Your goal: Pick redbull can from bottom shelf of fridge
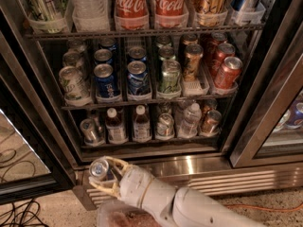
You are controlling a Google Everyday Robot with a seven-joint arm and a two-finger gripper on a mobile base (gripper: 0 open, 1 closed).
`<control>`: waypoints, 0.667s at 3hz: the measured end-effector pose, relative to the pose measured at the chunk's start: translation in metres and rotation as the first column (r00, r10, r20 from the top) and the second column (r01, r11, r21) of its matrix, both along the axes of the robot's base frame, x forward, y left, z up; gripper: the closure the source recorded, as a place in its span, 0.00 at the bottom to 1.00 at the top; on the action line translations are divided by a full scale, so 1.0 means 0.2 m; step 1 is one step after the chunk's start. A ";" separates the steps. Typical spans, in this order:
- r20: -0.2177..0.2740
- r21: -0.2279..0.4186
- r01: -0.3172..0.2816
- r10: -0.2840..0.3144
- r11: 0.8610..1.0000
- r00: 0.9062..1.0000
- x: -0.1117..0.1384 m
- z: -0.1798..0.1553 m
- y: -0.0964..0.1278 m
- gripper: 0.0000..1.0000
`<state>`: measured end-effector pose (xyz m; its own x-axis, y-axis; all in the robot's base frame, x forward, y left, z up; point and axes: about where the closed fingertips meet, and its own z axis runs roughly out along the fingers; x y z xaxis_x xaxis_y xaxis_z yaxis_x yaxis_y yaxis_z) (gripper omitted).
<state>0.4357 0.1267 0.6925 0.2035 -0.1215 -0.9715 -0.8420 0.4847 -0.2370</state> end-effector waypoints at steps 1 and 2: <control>-0.021 0.043 0.110 -0.109 0.993 0.994 -0.23 0.05 -0.05 1.00; -0.016 -0.001 0.130 -0.130 0.992 0.991 -0.34 -0.03 -0.03 1.00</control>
Offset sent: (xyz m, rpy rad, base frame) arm -0.0370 -0.0095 0.0102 0.0413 0.0150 -0.0903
